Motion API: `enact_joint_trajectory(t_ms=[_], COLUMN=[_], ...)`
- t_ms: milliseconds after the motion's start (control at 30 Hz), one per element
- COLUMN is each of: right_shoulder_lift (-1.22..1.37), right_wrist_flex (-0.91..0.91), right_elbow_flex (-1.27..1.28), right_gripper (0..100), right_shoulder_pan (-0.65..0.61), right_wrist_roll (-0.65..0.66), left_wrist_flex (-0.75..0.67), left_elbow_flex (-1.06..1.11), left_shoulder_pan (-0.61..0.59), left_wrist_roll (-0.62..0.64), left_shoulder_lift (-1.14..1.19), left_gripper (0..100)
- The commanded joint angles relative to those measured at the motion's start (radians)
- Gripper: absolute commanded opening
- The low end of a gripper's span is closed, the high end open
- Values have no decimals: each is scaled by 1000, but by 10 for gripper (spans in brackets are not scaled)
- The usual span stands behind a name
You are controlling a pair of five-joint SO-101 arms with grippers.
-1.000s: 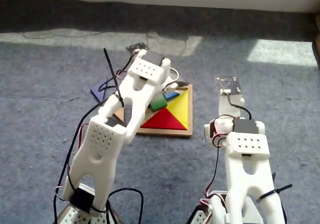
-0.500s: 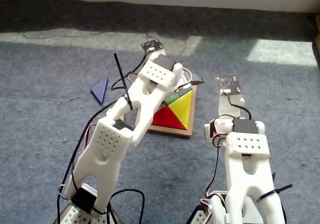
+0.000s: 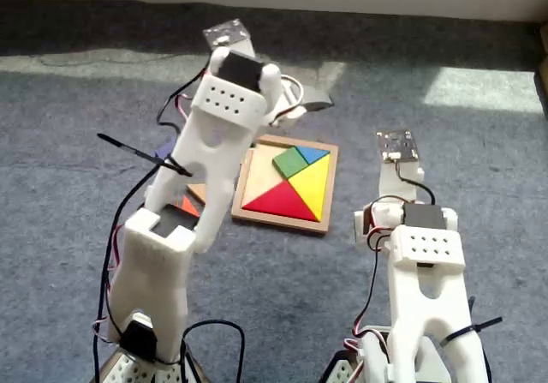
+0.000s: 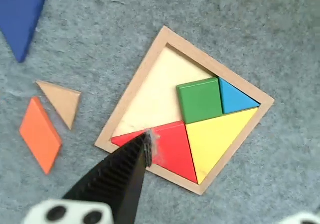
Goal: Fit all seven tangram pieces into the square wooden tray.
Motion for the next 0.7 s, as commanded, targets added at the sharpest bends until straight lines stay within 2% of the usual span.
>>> enact_joint_trajectory(t_ms=[0, 200, 300, 433, 533, 667], right_shoulder_lift=[-28, -25, -25, -22, -21, -21], right_wrist_flex=[-15, -15, -15, -15, -15, -15], right_elbow_flex=[-5, -5, -5, -5, -4, -4], right_gripper=[4, 4, 4, 4, 4, 4], right_shoulder_pan=[15, 15, 13, 12, 12, 12], right_wrist_roll=[0, 0, 0, 0, -2, -2], left_wrist_flex=[17, 17, -11, -138, -221, -292], left_elbow_flex=[166, 539, 674, 800, 837, 835], left_shoulder_pan=[-36, -130, -180, -237, -242, -239], left_wrist_roll=[-29, -29, -29, -28, -28, -26], left_shoulder_lift=[-216, -469, -483, -432, -375, -295], left_gripper=[534, 534, 534, 530, 471, 319])
